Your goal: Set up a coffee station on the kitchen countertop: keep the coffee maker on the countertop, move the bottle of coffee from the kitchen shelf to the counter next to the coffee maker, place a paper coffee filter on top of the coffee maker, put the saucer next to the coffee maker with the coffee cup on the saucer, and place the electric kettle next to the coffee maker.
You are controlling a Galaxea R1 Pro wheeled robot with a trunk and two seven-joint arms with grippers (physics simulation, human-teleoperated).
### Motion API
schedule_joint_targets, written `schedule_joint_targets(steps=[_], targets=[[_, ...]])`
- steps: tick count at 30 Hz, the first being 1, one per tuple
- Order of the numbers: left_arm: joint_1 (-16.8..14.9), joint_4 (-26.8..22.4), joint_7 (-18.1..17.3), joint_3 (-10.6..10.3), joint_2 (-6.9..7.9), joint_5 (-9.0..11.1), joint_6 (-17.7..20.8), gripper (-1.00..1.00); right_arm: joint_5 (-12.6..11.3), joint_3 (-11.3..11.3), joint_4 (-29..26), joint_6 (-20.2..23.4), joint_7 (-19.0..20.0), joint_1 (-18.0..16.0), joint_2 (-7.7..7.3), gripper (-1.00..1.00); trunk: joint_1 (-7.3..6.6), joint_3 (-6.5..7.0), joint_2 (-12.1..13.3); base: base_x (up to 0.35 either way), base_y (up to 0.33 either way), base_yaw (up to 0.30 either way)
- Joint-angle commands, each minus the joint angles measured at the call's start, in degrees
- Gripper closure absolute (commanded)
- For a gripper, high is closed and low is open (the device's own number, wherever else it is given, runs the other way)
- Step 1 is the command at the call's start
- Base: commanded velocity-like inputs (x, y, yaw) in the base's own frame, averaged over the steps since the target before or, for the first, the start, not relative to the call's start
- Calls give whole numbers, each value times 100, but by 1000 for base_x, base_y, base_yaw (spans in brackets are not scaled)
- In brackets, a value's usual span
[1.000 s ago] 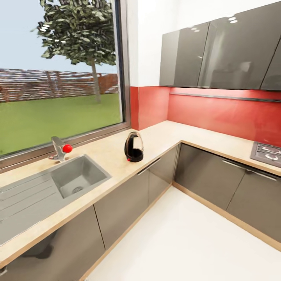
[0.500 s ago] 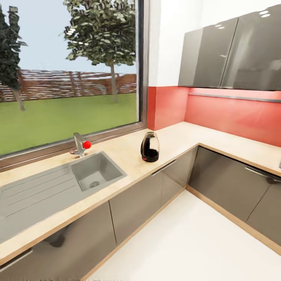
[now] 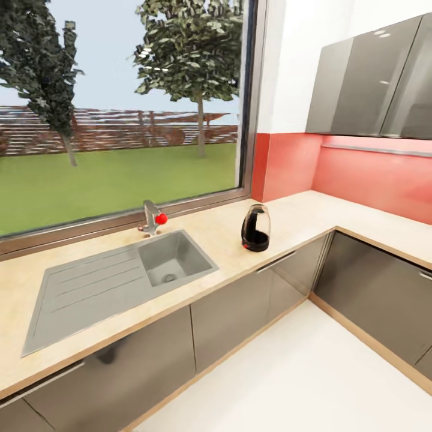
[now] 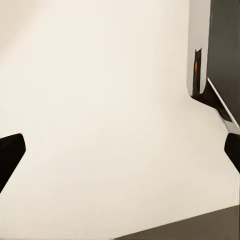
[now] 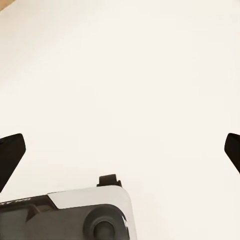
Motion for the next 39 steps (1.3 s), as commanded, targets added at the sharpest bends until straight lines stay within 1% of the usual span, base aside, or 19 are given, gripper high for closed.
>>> schedule_joint_targets(steps=[1,8,9,10,11,13,15,16,18,21,22,24,25,26,27,32,33,36,39], targets=[[-6,15,39,15,-4,-60,-36,-100,61,-52,2,-20,-7,-4,-1,-100,3,-10,-10,0,0,275],[-6,10,48,23,-24,-52,-43,-100,56,-59,-115,-23,-7,-7,-3,-100,3,-10,-10,0,0,201],[-6,8,49,23,-24,-51,-44,-100,59,-60,-325,-24,-4,-9,-13,-100,3,-10,-10,0,0,23],[-6,7,49,29,-26,-51,-45,-100,57,-60,-880,-12,-8,-11,-9,-100,3,-10,-10,0,0,10],[-6,7,49,29,-28,-51,-45,-100,54,-60,-1055,-5,-13,-12,-5,-100,3,-10,-10,0,0,8],[-6,6,49,31,-29,-53,-45,-100,48,-60,-1822,74,-49,-13,31,-100,3,-10,-10,0,0,4],[-6,9,49,32,-21,-57,-45,-100,44,-60,-3010,463,-284,-18,257,-100,3,-10,-10,0,0,1],[-6,13,49,32,-5,-59,-45,-100,42,-60,-3788,777,-508,-18,456,-100,3,-10,-10,0,0,0],[-1,19,49,32,11,-59,-40,-100,40,-46,-4698,997,-632,-28,730,-100,3,-10,-10,0,0,0],[36,17,49,32,17,-59,-37,-100,42,-10,-5528,1093,-677,-46,1031,-100,3,-10,-10,0,0,0],[50,16,49,32,17,-58,-38,-100,42,90,-5842,1115,-685,-61,1131,-100,3,-10,-10,0,0,0],[59,15,49,32,13,-57,-38,-100,43,531,-6266,1178,-697,-131,1210,-100,3,-10,-10,0,0,0],[62,15,49,32,12,-57,-37,-100,43,901,-6493,1340,-704,-204,1232,-100,3,-10,-10,0,0,0],[67,18,51,32,11,-50,-40,-100,43,1334,-6740,1804,-730,-344,1281,-100,3,-10,-10,0,0,0],[73,19,53,32,14,-44,-42,-100,43,1479,-6820,2101,-794,-448,1281,-100,3,-10,-10,0,0,0],[127,23,56,35,11,-25,-58,-100,38,1754,-6913,3016,-1460,-1068,1281,-100,3,-10,-10,0,0,0],[132,23,56,34,9,-25,-59,-100,37,1794,-6914,3056,-1525,-1133,1281,-100,3,-10,-10,0,0,0],[145,24,51,34,-3,-23,-67,-100,40,2192,-6908,3169,-1819,-1452,1281,-100,3,-10,-10,0,0,0],[150,24,52,37,-13,-20,-78,-100,42,2704,-6904,3213,-2335,-1660,1281,-100,3,-10,-10,0,0,0]])
